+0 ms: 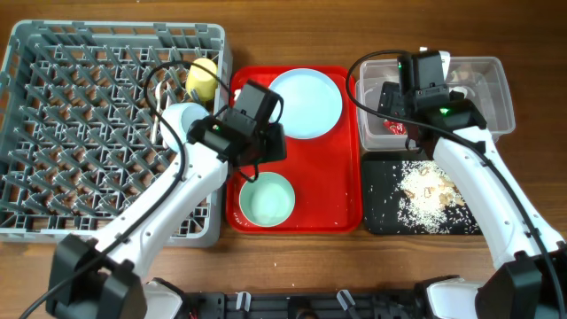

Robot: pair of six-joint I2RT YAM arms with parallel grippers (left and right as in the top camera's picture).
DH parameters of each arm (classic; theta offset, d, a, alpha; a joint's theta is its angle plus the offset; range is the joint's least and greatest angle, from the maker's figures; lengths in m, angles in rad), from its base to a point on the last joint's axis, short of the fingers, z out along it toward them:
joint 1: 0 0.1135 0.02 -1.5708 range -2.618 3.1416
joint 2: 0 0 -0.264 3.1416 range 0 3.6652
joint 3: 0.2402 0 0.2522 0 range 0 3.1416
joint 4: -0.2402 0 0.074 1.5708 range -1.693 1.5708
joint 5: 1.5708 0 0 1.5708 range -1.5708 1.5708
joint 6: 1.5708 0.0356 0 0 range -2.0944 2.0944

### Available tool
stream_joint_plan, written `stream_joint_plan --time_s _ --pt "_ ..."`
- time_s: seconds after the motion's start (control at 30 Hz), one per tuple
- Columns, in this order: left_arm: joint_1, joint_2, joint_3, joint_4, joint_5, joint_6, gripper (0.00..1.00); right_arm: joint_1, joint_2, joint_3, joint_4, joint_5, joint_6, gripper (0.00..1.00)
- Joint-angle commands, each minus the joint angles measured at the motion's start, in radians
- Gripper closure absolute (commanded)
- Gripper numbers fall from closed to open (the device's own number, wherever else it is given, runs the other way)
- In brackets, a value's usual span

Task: Sort waste into correct bins and load items into the dishwasher rack
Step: 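Reach the left gripper to the green bowl and grasp its rim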

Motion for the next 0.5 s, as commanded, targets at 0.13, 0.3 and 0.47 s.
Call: stream_joint_plan --time_s 0.13,0.3,0.47 --pt "-0.079 -0.185 0.007 -0.285 0.047 -0.029 0.68 -0.003 0.009 -0.006 -0.001 0.009 -0.009 0.00" --pt "-0.153 -0.172 -0.068 -0.455 -0.285 -0.243 0.68 -0.003 0.009 -0.006 -0.001 0.009 -0.009 0.00" --pt "-0.153 -0.172 -0.237 -0.316 -0.290 -0.268 0.65 -0.003 0.010 -0.006 0.000 0.009 -0.009 0.00"
